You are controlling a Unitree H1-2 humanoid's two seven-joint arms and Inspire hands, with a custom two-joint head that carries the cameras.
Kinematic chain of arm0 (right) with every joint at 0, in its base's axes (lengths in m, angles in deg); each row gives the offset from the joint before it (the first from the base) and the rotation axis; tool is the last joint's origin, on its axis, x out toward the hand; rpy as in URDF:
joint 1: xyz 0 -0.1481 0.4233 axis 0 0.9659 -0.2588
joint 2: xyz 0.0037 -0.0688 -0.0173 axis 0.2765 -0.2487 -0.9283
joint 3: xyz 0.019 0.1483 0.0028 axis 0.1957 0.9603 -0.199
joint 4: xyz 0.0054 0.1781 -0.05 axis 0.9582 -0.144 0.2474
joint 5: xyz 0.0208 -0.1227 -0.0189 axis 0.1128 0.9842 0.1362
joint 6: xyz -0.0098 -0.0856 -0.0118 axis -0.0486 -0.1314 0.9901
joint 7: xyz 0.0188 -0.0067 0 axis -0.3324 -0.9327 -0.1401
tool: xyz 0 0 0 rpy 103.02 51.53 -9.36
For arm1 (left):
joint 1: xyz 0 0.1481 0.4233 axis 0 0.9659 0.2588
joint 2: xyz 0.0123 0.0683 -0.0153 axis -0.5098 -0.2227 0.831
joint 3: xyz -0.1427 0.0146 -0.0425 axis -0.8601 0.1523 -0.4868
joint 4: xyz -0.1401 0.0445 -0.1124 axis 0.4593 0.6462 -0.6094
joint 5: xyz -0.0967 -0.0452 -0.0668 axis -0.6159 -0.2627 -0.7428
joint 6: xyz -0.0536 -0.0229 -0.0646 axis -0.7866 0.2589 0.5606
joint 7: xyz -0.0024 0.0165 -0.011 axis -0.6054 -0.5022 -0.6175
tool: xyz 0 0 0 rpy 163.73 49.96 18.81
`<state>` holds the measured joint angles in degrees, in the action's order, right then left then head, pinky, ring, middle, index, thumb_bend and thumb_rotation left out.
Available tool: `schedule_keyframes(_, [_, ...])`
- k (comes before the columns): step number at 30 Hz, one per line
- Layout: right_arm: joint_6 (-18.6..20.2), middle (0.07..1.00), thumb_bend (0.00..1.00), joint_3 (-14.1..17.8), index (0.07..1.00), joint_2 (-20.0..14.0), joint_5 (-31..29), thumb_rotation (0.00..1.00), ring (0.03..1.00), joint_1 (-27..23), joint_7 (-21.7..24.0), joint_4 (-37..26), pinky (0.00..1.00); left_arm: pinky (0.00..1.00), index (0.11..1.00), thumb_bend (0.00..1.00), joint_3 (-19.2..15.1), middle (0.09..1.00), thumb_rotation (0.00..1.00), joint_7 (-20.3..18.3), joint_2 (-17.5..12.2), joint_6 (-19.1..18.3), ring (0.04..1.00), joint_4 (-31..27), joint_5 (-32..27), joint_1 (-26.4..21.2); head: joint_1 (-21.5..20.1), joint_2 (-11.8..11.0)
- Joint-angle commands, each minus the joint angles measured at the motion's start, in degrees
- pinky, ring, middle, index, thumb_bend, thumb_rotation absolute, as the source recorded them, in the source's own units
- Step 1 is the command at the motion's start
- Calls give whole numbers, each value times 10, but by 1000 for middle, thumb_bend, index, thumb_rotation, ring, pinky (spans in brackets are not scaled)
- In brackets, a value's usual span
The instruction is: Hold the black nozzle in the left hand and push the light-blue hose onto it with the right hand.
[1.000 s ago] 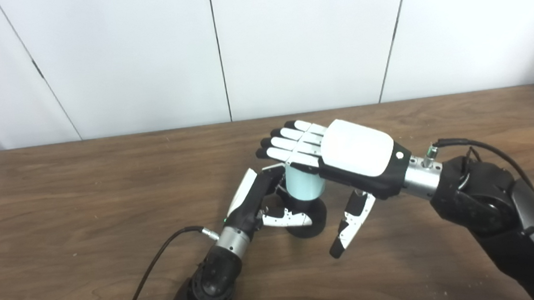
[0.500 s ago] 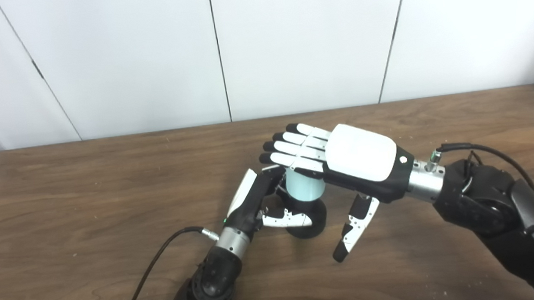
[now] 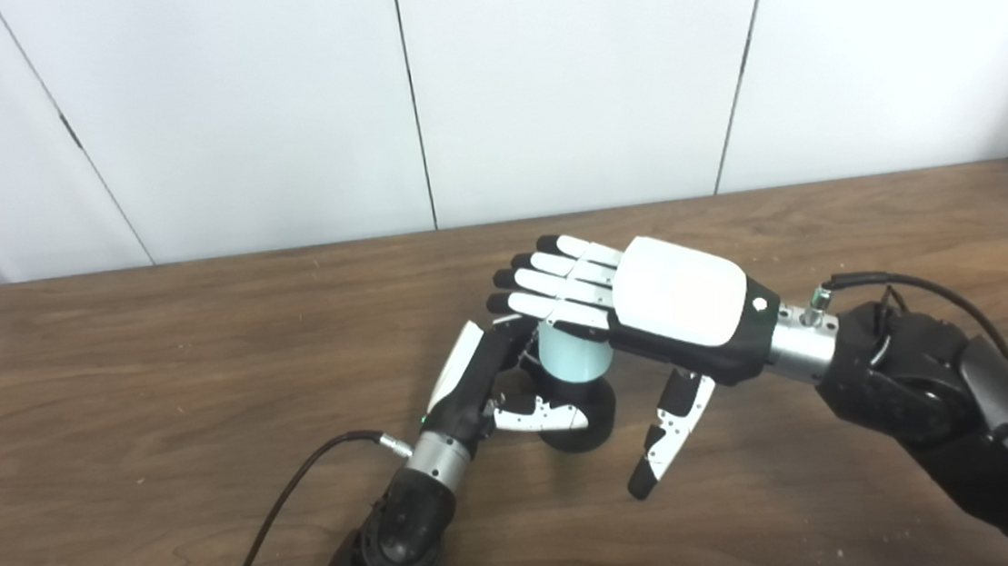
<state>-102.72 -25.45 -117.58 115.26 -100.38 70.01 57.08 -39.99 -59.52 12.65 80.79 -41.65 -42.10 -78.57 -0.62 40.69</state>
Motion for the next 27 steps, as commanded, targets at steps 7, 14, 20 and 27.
schedule_keyframes(7, [-11,1000,946,-14,1000,-13,-15,661,1000,1,20,5,934,387,500,523,26,464,0,-49,-18,-75,450,50,25,66,0,1])
schedule_keyframes(14, [-10,1000,1000,-20,1000,-12,-28,634,1000,14,30,-3,937,386,501,523,26,463,0,-48,-19,-80,448,47,28,66,0,1])
schedule_keyframes(20, [-12,1000,1000,-29,1000,-21,-30,651,1000,13,28,-9,945,387,500,522,26,464,0,-48,-18,-82,449,50,28,64,0,2])
schedule_keyframes(27, [-12,1000,997,-35,1000,-32,-28,663,1000,11,26,-18,946,380,502,522,26,459,0,-46,-17,-79,443,51,28,63,1,2])
